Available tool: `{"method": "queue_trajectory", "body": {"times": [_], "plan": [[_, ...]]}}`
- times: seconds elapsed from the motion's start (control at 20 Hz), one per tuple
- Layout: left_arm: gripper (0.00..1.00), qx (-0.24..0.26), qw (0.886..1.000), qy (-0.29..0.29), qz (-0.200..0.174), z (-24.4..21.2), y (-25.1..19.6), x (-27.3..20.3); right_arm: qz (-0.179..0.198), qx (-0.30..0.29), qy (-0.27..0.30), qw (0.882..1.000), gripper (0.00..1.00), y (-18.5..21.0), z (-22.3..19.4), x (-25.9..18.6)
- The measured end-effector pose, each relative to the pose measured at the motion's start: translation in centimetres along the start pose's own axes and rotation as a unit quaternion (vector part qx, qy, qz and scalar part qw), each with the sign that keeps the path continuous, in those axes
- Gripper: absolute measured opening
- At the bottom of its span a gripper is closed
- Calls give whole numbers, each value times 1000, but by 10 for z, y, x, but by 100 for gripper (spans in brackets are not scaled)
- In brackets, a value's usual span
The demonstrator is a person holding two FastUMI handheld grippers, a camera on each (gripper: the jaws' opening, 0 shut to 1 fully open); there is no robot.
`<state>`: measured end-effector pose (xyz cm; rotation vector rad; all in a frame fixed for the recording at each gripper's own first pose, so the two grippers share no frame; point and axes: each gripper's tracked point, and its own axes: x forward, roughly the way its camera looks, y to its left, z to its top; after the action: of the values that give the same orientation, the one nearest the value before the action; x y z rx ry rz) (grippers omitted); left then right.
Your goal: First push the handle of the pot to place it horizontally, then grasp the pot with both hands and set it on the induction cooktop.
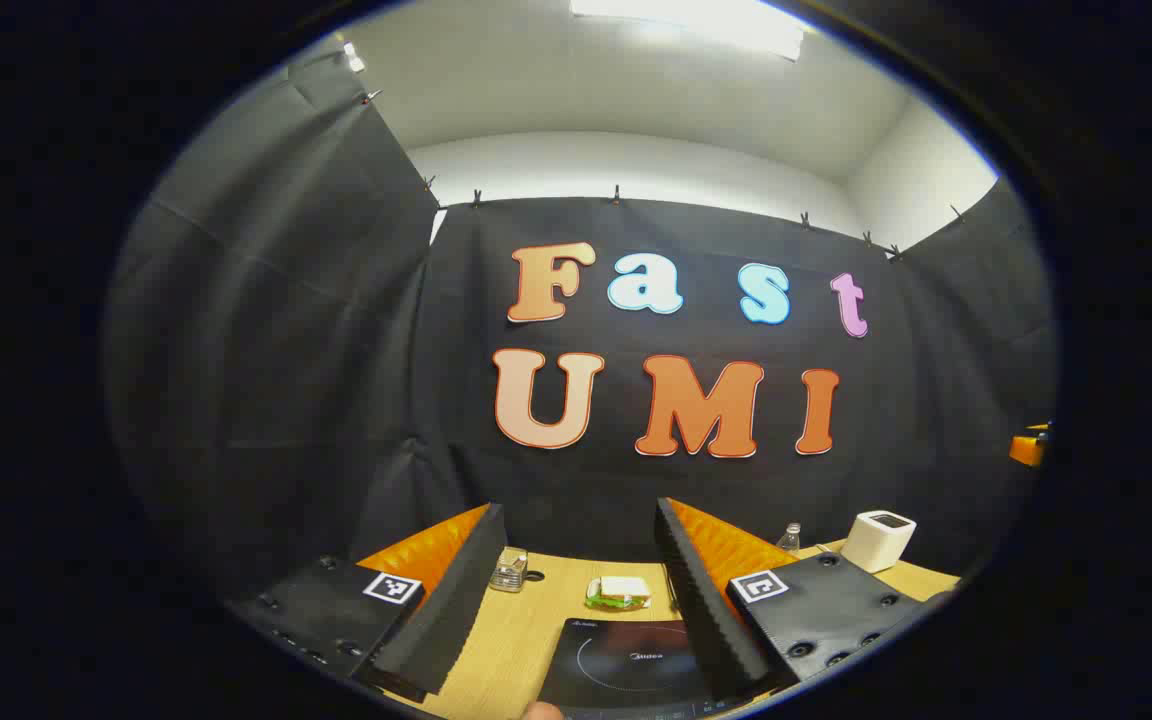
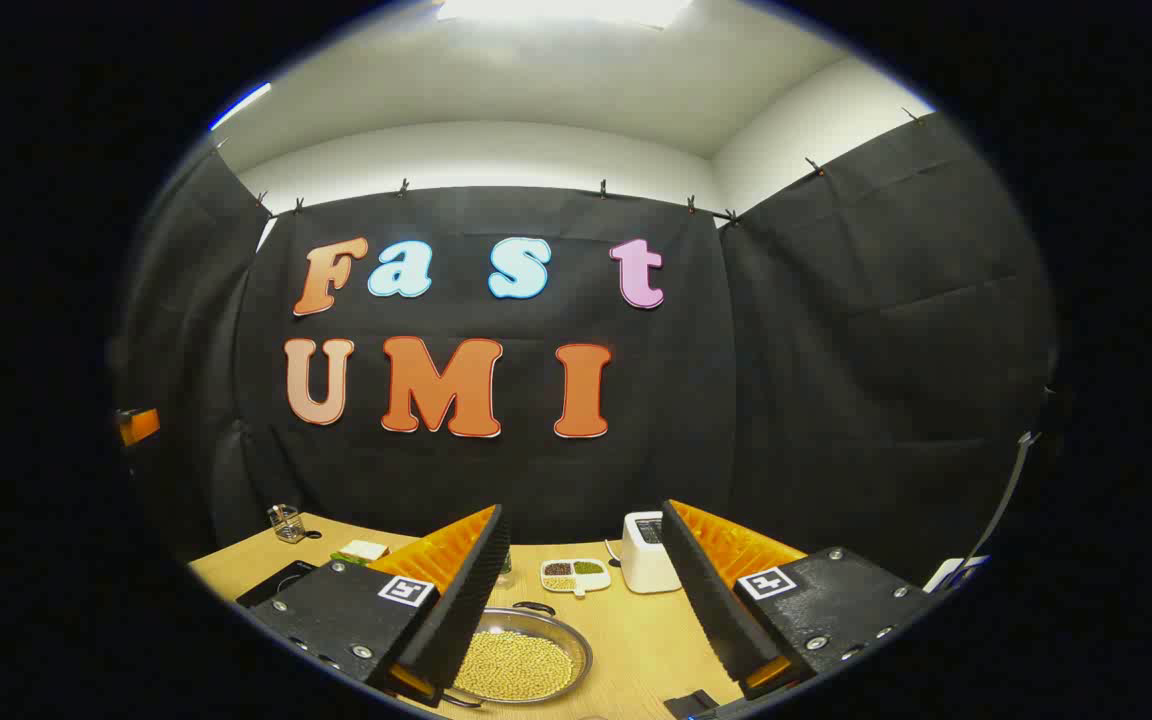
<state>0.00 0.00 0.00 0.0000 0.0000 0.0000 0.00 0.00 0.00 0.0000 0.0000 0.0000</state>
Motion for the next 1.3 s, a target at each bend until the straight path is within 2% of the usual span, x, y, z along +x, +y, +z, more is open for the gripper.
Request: {"method": "queue_trajectory", "body": {"times": [0.65, 0.7, 0.75, 0.8, 1.05, 1.3], "plan": [[97, -3, 1000, 12, 5, -9, 4, 0, 34, 8, 20, 999, 95, 20, -24, 4], [97, -3, 1000, 11, 4, -8, 4, -1, 35, 8, 22, 999, 100, 20, -27, 5], [97, -3, 1000, 12, 3, -8, 2, 0, 37, 10, 24, 999, 100, 20, -28, 6], [97, -3, 1000, 13, 4, -7, 1, 0, 37, 11, 26, 999, 94, 20, -30, 8], [97, 6, 1000, 18, 18, -8, 7, 1, 37, 20, 42, 998, 86, 18, -44, 11], [97, 9, 1000, 15, 22, -4, 6, 0, 34, 20, 53, 998, 69, 14, -56, 13]]}}
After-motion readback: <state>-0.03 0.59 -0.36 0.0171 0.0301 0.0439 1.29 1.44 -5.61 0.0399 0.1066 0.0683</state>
